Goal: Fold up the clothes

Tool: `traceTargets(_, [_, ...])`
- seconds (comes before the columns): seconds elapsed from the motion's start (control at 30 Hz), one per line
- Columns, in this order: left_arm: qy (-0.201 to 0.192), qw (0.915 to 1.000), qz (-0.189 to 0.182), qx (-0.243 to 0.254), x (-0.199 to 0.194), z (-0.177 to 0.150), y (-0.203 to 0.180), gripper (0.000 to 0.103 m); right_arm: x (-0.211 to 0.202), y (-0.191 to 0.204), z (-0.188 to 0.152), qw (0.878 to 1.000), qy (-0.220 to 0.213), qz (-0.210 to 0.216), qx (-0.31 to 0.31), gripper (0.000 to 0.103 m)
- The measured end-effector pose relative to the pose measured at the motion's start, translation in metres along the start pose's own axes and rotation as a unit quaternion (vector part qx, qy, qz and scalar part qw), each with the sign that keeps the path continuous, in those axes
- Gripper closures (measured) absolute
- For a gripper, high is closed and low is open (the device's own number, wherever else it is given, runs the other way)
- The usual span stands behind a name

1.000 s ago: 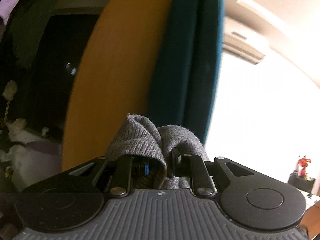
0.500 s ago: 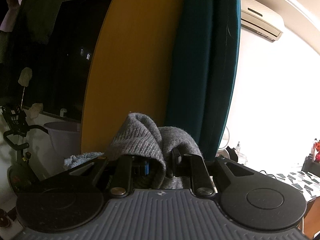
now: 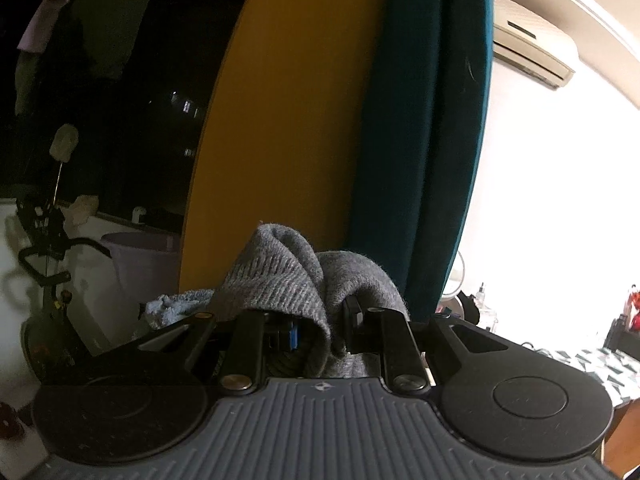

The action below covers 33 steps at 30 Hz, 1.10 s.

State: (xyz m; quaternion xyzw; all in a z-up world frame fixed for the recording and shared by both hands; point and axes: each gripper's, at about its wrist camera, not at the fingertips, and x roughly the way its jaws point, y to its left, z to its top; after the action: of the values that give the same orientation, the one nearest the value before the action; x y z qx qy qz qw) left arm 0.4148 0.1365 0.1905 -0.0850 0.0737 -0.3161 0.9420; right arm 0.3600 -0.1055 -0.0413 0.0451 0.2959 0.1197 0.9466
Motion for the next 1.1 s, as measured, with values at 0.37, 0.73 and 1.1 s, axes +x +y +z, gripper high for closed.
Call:
traceTargets(0.37, [-0.055, 0.9977, -0.038, -0.014, -0.025, 0.020, -0.010, 0.083, -0.118, -0.046, 0.071, 0.970, -0.215, 0.014, 0.110, 0.089])
traceTargets(0.73, [-0.048, 0.9975, -0.051, -0.009, -0.035, 0.007, -0.013, 0.083, -0.176, -0.076, 0.140, 0.945, -0.312, -0.037, 0.091, 0.088])
traceTargets(1.1, [0.144, 0.9850, 0.093, -0.018, 0.007, -0.125, 0.043, 0.083, -0.069, -0.047, 0.140, 0.977, -0.196, -0.026, 0.075, 0.088])
